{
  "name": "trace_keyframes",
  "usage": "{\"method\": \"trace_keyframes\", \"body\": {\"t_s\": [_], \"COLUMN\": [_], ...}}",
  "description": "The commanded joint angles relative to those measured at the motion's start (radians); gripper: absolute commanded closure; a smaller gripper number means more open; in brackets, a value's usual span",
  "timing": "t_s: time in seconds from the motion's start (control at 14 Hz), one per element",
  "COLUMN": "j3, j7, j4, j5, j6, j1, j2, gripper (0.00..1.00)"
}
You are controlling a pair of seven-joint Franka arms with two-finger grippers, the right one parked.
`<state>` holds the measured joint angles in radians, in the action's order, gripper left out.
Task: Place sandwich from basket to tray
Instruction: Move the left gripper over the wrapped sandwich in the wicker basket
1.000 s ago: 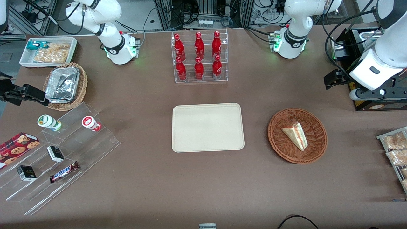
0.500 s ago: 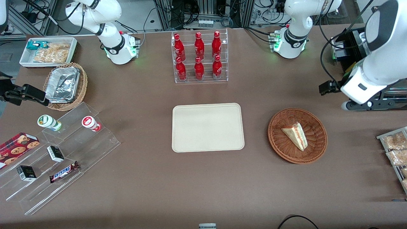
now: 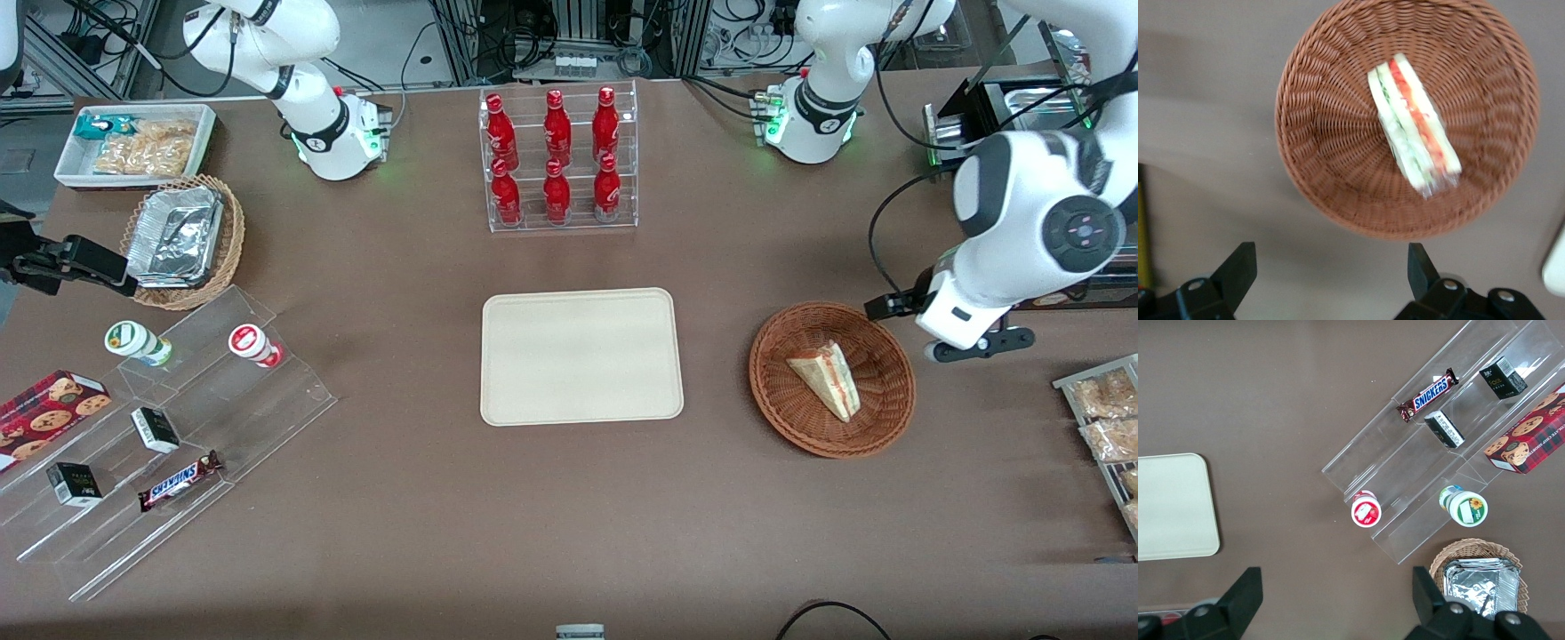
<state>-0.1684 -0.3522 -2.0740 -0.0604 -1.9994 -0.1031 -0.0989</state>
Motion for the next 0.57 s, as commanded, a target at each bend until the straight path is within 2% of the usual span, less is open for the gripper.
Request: {"method": "trace_keyframes", "body": {"t_s": [0.0, 0.29, 0.5], "j3": [-0.005, -0.005, -0.005], "j7": [-0.176, -0.348, -0.366], "j4": [-0.018, -0.018, -0.018], "j5": [-0.006, -0.009, 0.002], "j6": [-0.074, -0.147, -0.156], "j1": [0.008, 0.049, 0.066], "j2": [-0.028, -0.091, -0.131], "gripper": [0.0, 0.0, 0.0]}}
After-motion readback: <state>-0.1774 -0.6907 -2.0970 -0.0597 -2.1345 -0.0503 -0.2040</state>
